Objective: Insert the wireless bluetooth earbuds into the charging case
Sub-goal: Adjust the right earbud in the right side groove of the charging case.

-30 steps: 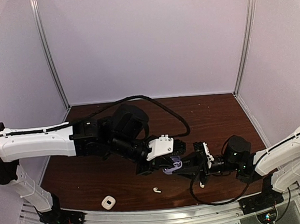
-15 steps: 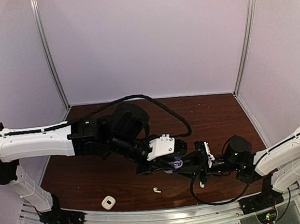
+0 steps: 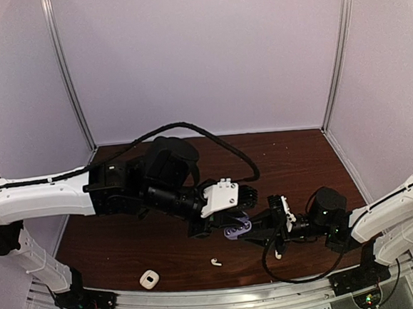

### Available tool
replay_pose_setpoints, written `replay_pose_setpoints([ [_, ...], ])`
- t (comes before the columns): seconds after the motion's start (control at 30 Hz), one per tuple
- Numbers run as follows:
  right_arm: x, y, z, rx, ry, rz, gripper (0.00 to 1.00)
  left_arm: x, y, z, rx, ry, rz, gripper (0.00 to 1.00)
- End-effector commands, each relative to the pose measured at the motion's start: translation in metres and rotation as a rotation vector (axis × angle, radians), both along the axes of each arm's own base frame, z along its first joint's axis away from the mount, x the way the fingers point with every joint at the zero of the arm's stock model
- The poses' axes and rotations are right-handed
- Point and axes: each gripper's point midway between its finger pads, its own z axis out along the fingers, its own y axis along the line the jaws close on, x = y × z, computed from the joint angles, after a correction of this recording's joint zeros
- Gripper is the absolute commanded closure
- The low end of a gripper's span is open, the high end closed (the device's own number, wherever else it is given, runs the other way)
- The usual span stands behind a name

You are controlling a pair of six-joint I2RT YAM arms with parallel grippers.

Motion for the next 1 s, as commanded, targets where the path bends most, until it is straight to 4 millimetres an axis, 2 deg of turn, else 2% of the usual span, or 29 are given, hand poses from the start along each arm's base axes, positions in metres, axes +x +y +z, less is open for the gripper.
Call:
replay_pose_setpoints([
  [0.0,-0.004,0.001,0.01,0.03,-0.018,0.016,1.0,0.001,-0.011,0.013,-0.051,-0.012,-0.005,0.82],
  [0.43,-0.004,0.0,0.013,0.038,-0.021,0.015,1.0,0.005,-0.014,-0.004,-0.014,-0.013,0.006,0.9],
  [0.6,-0.005,-0.001,0.016,0.046,-0.03,0.016,1.0,0.006,-0.015,-0.017,0.014,-0.007,0.009,0.94],
  [0.97,-0.007,-0.004,0.027,0.069,-0.046,0.011,1.0,0.001,-0.016,-0.043,0.067,0.031,-0.011,0.98],
])
